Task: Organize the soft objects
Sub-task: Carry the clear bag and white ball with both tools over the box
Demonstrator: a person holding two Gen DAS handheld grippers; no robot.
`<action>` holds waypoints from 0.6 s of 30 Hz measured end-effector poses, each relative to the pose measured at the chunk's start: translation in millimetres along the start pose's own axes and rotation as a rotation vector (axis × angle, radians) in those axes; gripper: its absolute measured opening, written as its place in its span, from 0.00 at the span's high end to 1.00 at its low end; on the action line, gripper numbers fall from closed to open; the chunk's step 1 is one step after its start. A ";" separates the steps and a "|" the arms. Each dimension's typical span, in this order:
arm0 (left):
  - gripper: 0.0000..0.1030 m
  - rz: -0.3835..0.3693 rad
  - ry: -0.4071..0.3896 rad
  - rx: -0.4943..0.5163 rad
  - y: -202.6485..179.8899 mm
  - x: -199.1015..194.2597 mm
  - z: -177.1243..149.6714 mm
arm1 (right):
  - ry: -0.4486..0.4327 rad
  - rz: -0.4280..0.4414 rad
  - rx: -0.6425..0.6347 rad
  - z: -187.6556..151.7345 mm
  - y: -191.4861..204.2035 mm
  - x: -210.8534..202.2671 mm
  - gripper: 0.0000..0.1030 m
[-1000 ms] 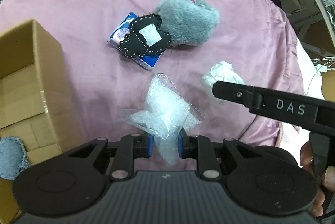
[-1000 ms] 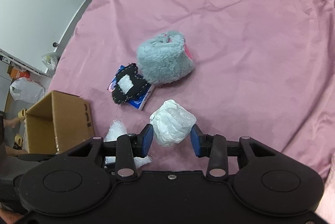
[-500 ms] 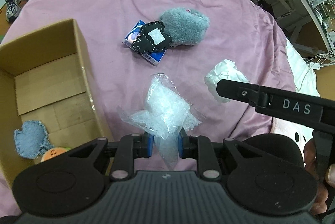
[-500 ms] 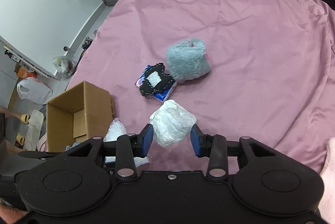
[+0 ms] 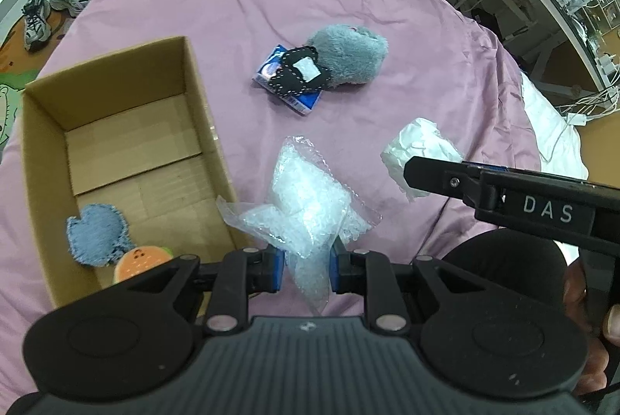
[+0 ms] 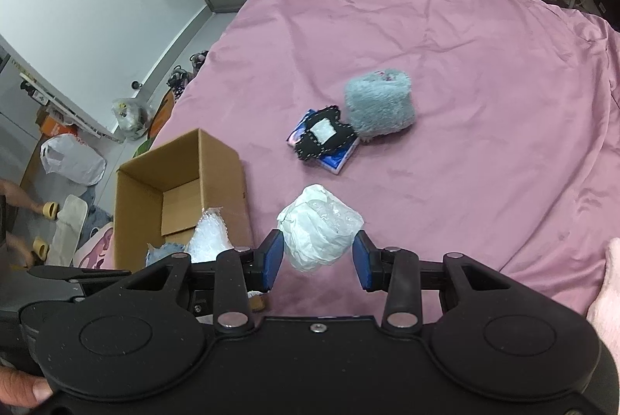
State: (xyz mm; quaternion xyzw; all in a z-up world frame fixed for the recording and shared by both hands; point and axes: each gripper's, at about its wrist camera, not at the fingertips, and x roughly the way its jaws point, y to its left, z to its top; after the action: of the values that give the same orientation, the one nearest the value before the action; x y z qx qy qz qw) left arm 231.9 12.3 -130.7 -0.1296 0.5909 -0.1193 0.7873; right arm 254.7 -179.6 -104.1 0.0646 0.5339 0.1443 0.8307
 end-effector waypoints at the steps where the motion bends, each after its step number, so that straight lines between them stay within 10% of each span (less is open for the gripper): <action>1: 0.79 0.001 -0.003 -0.001 1.9 -2.3 -1.4 | 0.001 0.001 -0.003 -1.0 2.7 -0.3 0.63; 18: 0.79 0.065 -0.067 -0.054 54.0 -38.4 -4.1 | 0.003 0.039 -0.067 -7.6 52.5 0.3 0.63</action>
State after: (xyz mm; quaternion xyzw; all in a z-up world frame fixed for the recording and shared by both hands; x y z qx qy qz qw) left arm 219.4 75.9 -115.9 -0.1354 0.5712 -0.0733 0.8062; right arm 238.9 -130.0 -93.8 0.0468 0.5286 0.1786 0.8285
